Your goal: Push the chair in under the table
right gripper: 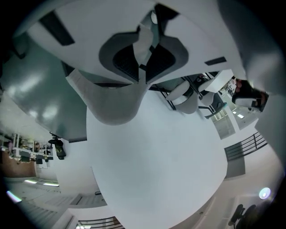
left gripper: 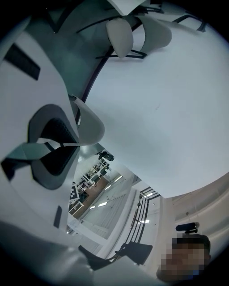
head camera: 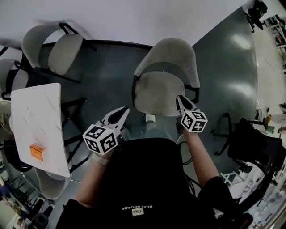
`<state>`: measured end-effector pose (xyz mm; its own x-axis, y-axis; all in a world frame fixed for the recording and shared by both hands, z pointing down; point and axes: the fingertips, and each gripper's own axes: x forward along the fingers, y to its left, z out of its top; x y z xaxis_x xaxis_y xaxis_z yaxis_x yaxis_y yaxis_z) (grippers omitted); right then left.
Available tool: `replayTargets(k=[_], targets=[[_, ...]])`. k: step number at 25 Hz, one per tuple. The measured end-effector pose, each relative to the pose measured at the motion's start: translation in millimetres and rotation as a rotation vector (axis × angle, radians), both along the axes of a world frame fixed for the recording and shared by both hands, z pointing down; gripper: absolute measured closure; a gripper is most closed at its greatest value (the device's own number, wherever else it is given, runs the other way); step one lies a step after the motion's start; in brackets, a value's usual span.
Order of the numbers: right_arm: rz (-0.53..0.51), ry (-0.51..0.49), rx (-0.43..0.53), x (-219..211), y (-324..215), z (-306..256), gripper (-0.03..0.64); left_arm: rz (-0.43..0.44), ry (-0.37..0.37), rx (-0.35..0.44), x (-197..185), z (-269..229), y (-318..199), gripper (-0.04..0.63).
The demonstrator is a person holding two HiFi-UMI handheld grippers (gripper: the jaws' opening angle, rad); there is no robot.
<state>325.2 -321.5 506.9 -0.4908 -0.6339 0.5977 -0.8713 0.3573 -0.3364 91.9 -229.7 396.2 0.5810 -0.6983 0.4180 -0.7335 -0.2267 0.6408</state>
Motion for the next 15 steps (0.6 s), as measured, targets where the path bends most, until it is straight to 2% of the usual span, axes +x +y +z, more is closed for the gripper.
replayTargets(k=[10, 15], targets=[[-0.036, 0.157, -0.124, 83, -47, 95, 0.486, -0.077, -0.073, -0.083, 49, 21, -21, 0.589], [-0.028, 0.231, -0.175, 120, -58, 135, 0.448, -0.08, -0.108, -0.109, 72, 27, -23, 0.589]])
